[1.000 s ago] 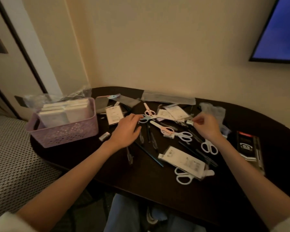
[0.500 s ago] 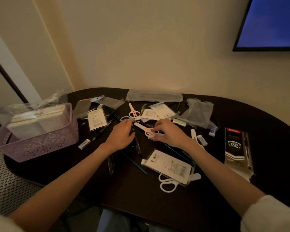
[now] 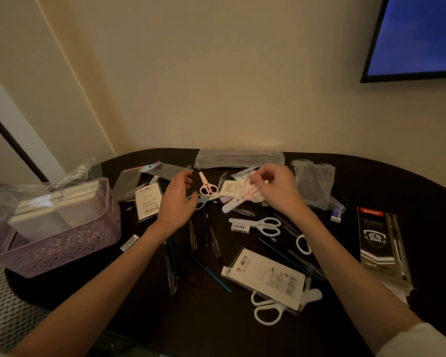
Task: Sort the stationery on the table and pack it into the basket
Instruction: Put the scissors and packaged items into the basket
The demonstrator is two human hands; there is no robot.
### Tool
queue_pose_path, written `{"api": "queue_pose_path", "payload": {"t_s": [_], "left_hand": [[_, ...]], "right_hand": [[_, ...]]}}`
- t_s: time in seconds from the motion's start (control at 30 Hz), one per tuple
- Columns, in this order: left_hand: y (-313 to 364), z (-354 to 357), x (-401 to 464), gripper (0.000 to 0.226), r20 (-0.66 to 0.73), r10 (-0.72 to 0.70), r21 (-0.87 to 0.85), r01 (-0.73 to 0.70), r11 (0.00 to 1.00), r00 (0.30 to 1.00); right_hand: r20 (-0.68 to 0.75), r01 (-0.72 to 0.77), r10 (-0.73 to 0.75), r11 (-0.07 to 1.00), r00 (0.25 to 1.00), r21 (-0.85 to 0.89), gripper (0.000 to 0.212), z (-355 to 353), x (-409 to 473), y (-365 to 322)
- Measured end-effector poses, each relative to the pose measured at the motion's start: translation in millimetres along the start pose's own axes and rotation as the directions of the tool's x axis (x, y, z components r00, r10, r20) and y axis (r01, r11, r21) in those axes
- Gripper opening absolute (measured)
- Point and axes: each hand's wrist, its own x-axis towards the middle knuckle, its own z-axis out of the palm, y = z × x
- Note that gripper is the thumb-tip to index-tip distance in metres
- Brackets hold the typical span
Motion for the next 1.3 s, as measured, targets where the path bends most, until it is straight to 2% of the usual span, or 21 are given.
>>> {"api": "queue_pose_path", "payload": {"t_s": [0.1, 0.23, 0.3, 0.4, 0.5, 0.63, 0.77, 0.87, 0.97, 1.17, 1.3], "left_hand": [[4, 8, 11, 0.05, 0.022, 0.011, -0.01, -0.011, 1.0, 1.0], [20, 30, 38, 0.049, 0.106, 0.105, 0.005, -0.106, 0.994, 0.989], [30, 44, 50, 0.045, 0.224, 0.189, 0.061, -0.207, 0.976, 0.956], [46, 66, 58, 0.048, 0.439, 0.274, 0.133, -0.364, 0.922, 0.856], [55, 85, 54, 0.055, 0.507, 0.325, 0.146, -0.451, 0.881, 0.798], [60, 104, 43, 0.046, 0.392, 0.408, 0.13, -0.489, 0.862, 0.824], [65, 104, 40, 0.015, 0.295, 0.417, 0.061, -0.453, 0.89, 0.86], [66, 89, 38, 0.006, 0.134, 0.424, 0.051, -0.433, 0.9, 0.896], [65, 59, 34, 0.007, -0.021, 0.443, 0.056, -0.442, 0.895, 0.896], [73, -12, 20, 0.007, -0.218, 0.421, -0.026, -0.436, 0.899, 0.881], [77, -45, 2, 0.01, -0.208, 0.278, -0.221, -0.322, 0.921, 0.938]], "right_hand": [[-0.194, -0.06, 0.107, 0.971, 0.975, 0.231, 0.009, -21, 7, 0], [-0.431, -0.076, 0.268, 0.908, 0.862, 0.413, 0.009, -31, 12, 13], [-0.477, -0.087, 0.356, 0.862, 0.803, 0.499, 0.015, -33, 12, 18], [-0.483, -0.12, 0.452, 0.811, 0.75, 0.572, 0.018, -34, 9, 26], [-0.449, -0.153, 0.516, 0.763, 0.729, 0.628, 0.02, -32, 8, 33], [-0.41, -0.181, 0.56, 0.722, 0.72, 0.667, 0.022, -32, 12, 35], [-0.421, -0.166, 0.541, 0.735, 0.728, 0.657, 0.023, -37, 13, 29], [-0.488, -0.132, 0.506, 0.778, 0.712, 0.615, 0.02, -41, 11, 23], [-0.544, -0.098, 0.45, 0.826, 0.708, 0.555, 0.014, -41, 7, 15], [-0.5, -0.027, 0.321, 0.861, 0.804, 0.509, 0.017, -40, -4, -16], [-0.436, 0.021, 0.153, 0.929, 0.887, 0.369, 0.01, -41, -16, -44]]}}
